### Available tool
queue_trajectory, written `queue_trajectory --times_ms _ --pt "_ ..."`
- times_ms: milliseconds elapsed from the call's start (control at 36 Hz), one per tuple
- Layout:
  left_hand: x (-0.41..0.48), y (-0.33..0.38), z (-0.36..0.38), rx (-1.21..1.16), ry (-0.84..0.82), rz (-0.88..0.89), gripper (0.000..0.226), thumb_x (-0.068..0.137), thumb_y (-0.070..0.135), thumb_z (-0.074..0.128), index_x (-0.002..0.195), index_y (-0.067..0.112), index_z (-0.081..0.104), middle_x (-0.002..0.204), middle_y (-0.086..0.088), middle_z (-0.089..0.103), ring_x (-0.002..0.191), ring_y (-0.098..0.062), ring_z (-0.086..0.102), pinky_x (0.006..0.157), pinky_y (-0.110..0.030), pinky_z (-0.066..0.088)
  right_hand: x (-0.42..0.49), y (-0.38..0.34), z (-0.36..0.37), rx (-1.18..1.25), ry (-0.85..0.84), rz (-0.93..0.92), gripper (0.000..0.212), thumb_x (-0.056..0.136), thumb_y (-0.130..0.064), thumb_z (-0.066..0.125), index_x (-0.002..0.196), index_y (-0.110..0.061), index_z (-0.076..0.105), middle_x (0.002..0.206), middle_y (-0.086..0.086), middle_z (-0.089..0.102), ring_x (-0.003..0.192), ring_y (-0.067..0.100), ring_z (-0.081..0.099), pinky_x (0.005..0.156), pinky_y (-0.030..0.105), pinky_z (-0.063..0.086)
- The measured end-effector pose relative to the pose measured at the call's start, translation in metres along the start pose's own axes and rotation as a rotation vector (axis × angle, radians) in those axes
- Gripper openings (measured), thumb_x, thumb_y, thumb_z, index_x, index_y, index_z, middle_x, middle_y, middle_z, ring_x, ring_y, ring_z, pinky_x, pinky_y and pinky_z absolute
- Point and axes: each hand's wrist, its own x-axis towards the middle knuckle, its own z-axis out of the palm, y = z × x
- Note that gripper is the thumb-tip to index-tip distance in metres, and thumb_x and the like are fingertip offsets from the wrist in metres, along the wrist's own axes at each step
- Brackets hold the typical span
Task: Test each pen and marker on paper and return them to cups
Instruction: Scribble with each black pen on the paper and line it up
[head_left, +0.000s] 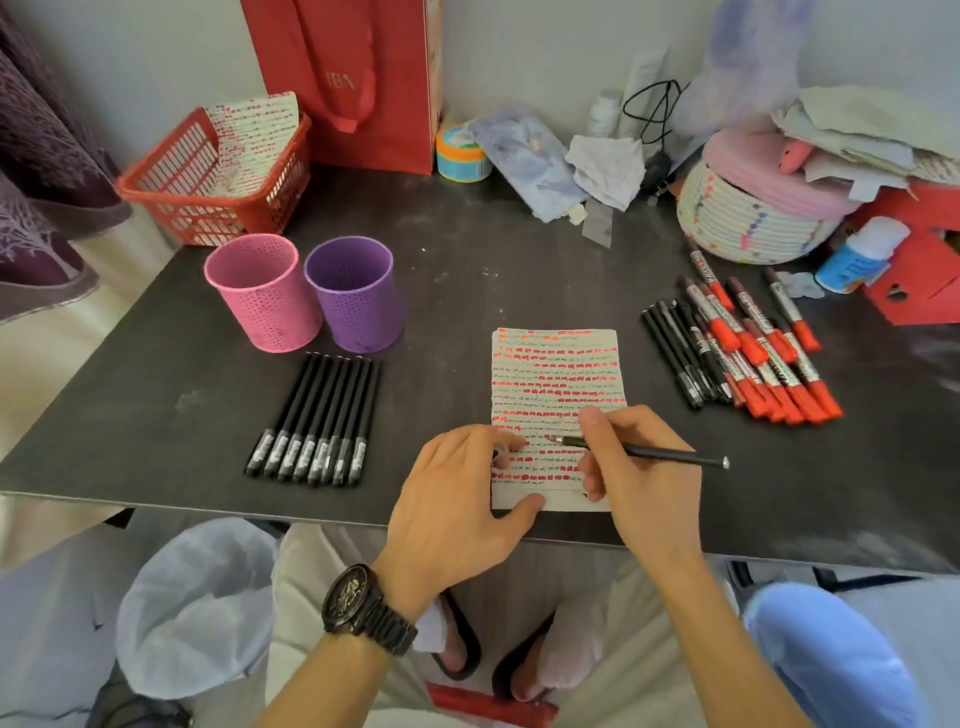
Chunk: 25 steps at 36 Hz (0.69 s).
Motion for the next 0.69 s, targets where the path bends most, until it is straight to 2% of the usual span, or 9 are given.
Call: queue_trajectory --times_ms 83,222,333,361,472,528,694 --pt "0.001 -0.001 0.001 0.013 -0.001 -0.005 0.052 0.077 0.064 0.062 0.121 0.039 0.047 0.111 0.025 0.055 0.106 0.003 0.048 0.100 -0.015 0.030 0.004 -0.001 0.002 -0.057 -0.014 0.013 0.029 0.089 -0.036 0.077 0.068 -0.020 0.064 0.057 0.002 0.064 0.047 0.012 0.057 0.046 0.022 0.046" --pt "0.001 -0.001 0.003 0.029 -0.001 -0.005 0.052 0.078 0.063 0.062 0.121 0.037 0.048 0.111 0.024 0.056 0.105 0.002 0.050 0.099 -0.013 0.027 0.004 0.017 0.001 -0.233 0.048 0.016 0.036 0.086 -0.036 0.079 0.060 -0.022 0.058 0.053 -0.009 0.063 0.050 0.006 0.061 0.052 0.021 0.047" --pt "0.002 -0.001 0.004 0.038 0.011 0.010 0.052 0.077 0.061 0.063 0.120 0.035 0.050 0.108 0.023 0.055 0.104 0.002 0.048 0.098 -0.010 0.023 0.002 0.024 -0.001 -0.270 0.068 0.022 0.028 0.083 -0.039 0.071 0.060 -0.029 0.057 0.051 -0.009 0.061 0.049 0.008 0.059 0.053 0.034 0.052" --pt "0.002 -0.001 0.004 0.040 0.018 0.013 0.052 0.077 0.060 0.064 0.120 0.034 0.051 0.106 0.024 0.054 0.104 0.002 0.047 0.097 -0.010 0.023 0.002 0.024 -0.001 -0.266 0.073 0.026 0.027 0.082 -0.039 0.069 0.061 -0.028 0.057 0.051 -0.008 0.061 0.048 0.008 0.058 0.053 0.034 0.053" --pt "0.001 -0.001 0.005 0.038 0.050 0.025 0.051 0.076 0.057 0.066 0.119 0.032 0.052 0.101 0.024 0.050 0.102 0.001 0.047 0.096 -0.011 0.025 0.003 0.025 -0.001 -0.258 0.066 0.013 0.027 0.084 -0.028 0.071 0.061 -0.025 0.058 0.051 -0.008 0.062 0.048 0.005 0.061 0.051 0.017 0.047" --pt "0.001 -0.001 0.005 0.029 0.048 0.028 0.051 0.077 0.056 0.066 0.119 0.031 0.053 0.101 0.023 0.053 0.103 0.000 0.049 0.098 -0.013 0.027 0.002 0.027 -0.001 -0.254 0.059 0.031 0.030 0.086 -0.022 0.073 0.060 -0.024 0.057 0.050 -0.006 0.061 0.047 0.007 0.059 0.051 0.018 0.047" --pt "0.002 0.001 0.004 0.038 0.042 0.022 0.048 0.077 0.055 0.066 0.115 0.028 0.055 0.100 0.027 0.044 0.105 -0.001 0.050 0.100 -0.016 0.028 0.003 0.026 0.001 -0.256 0.057 0.036 0.031 0.086 -0.017 0.075 0.060 -0.021 0.058 0.050 -0.005 0.061 0.048 0.014 0.059 0.051 0.018 0.047"
